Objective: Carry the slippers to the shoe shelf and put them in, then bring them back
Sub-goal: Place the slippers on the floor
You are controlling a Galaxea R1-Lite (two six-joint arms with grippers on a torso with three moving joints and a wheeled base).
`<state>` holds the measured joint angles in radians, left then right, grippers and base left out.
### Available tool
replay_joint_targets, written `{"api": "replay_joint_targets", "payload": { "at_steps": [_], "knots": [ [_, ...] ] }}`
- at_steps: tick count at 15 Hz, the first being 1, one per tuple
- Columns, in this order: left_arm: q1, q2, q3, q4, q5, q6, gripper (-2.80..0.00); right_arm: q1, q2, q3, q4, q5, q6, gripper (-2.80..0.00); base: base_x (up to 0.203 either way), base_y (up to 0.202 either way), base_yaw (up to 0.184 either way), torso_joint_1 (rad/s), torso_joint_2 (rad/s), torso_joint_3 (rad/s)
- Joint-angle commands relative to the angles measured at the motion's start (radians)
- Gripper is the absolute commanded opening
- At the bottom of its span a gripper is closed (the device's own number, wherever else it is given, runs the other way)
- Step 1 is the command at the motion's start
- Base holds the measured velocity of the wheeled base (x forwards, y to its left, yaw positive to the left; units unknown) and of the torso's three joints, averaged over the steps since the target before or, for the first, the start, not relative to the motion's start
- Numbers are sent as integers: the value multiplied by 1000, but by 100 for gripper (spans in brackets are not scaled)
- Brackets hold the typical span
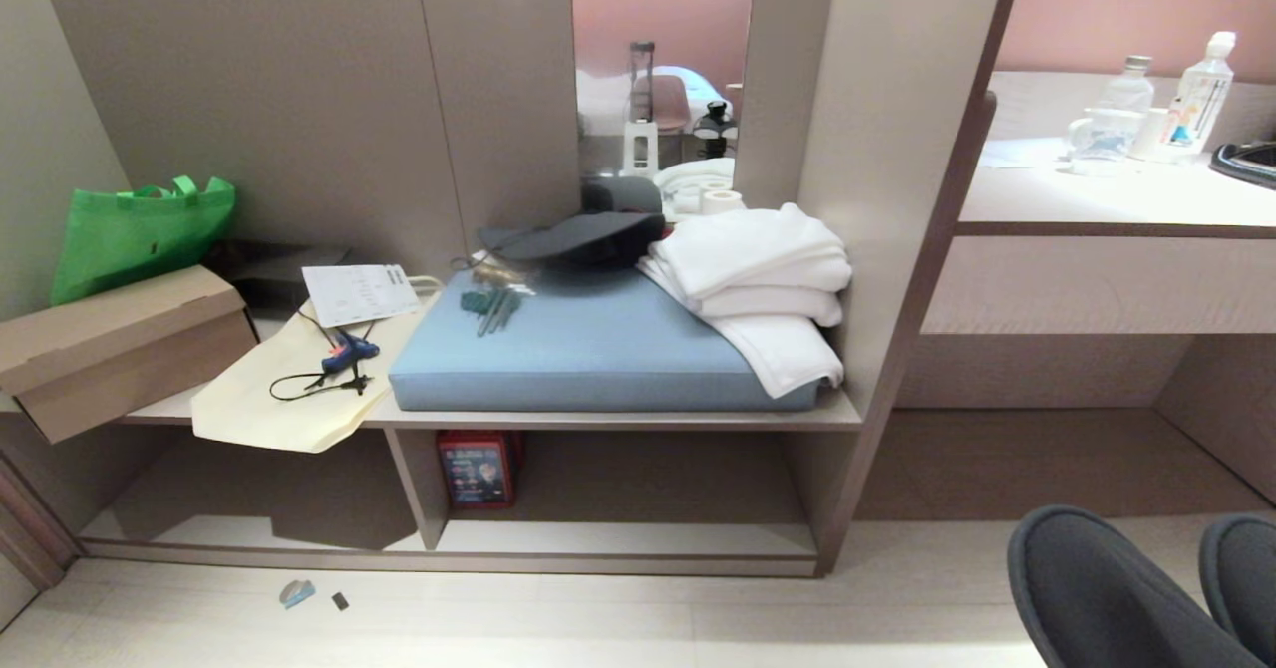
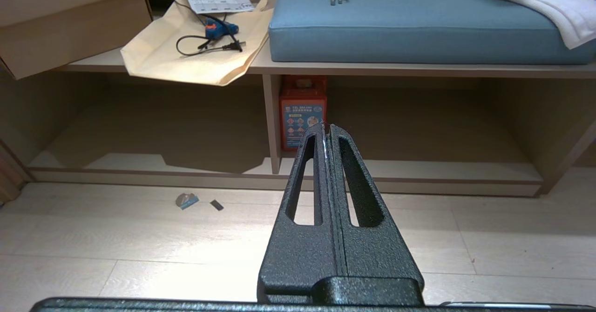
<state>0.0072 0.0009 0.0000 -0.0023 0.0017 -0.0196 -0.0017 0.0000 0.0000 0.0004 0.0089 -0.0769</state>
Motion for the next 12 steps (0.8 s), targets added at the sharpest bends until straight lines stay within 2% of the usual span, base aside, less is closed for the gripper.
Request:
{"api": "replay_joint_targets", "payload": {
  "at_steps": [1,7,12],
  "knots": [
    [0,1,0,-1,0,1,-280,0,2,0,0,0,-1,-280,0,0,0,0,0,0],
    [0,1,0,-1,0,3,-280,0,2,0,1,0,3,-280,0,0,0,0,0,0],
    [0,1,0,-1,0,3,-280,0,2,0,1,-1,5,-280,-1,4,-151,2,3,5]
  ]
}}
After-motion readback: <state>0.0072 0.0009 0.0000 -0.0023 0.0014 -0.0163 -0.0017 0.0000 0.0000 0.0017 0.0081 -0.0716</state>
